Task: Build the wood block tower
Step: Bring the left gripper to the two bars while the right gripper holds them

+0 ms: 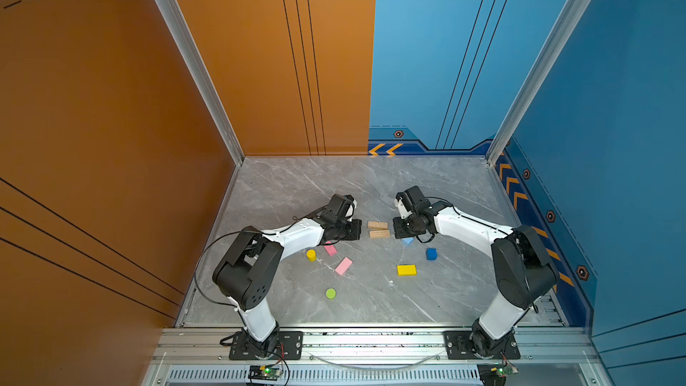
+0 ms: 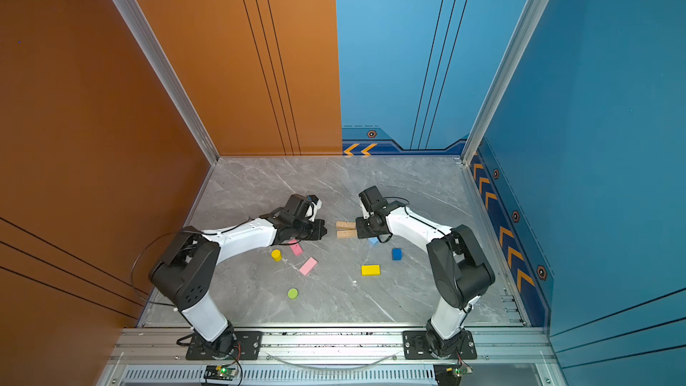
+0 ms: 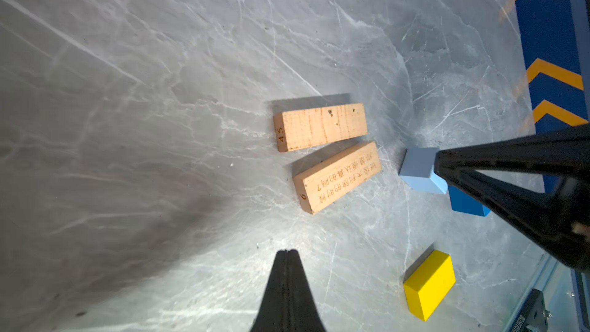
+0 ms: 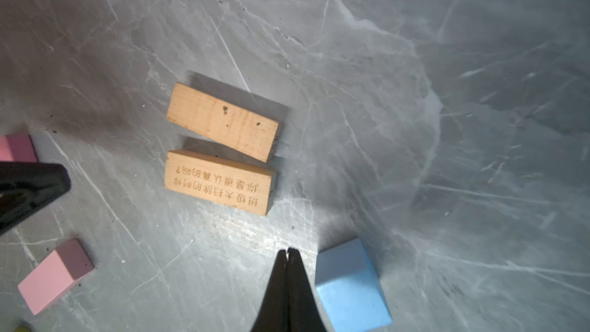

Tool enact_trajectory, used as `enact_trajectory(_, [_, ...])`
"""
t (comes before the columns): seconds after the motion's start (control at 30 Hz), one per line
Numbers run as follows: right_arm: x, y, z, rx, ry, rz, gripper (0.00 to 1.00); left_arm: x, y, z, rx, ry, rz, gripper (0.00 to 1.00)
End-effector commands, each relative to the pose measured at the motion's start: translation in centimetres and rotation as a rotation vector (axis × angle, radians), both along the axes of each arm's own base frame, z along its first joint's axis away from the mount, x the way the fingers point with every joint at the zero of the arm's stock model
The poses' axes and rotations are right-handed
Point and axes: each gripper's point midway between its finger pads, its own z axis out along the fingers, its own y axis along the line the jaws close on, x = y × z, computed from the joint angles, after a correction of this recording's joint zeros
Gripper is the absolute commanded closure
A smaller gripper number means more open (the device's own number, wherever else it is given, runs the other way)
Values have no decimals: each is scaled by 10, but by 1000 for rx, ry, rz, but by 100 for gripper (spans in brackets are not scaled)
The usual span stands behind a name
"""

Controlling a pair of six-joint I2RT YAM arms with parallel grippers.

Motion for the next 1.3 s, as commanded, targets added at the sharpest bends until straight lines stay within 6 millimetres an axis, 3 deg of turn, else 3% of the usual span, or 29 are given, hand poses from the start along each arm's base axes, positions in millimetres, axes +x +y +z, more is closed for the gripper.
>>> enact_trajectory(0.0, [6,8,-6,56,0,0,100,-6,-12,-5,-22,56,-12,100])
enact_trajectory(0.13, [8,11,-18,66,25,-3,100,-11,-14,-19,-10,93,-12,100])
enact_trajectory(0.17, [8,11,-21,66,30,-3,100,-4,-20,-11,-24,76,-15,100])
enact_trajectory(0.37, [8,13,-32,73,49,-11,100,-3,-24,-22,-25,96,-9,100])
enact_trajectory(1.27, [-2,29,-47,90,89,-6,100,11,-26,-33,-42,107,21,100])
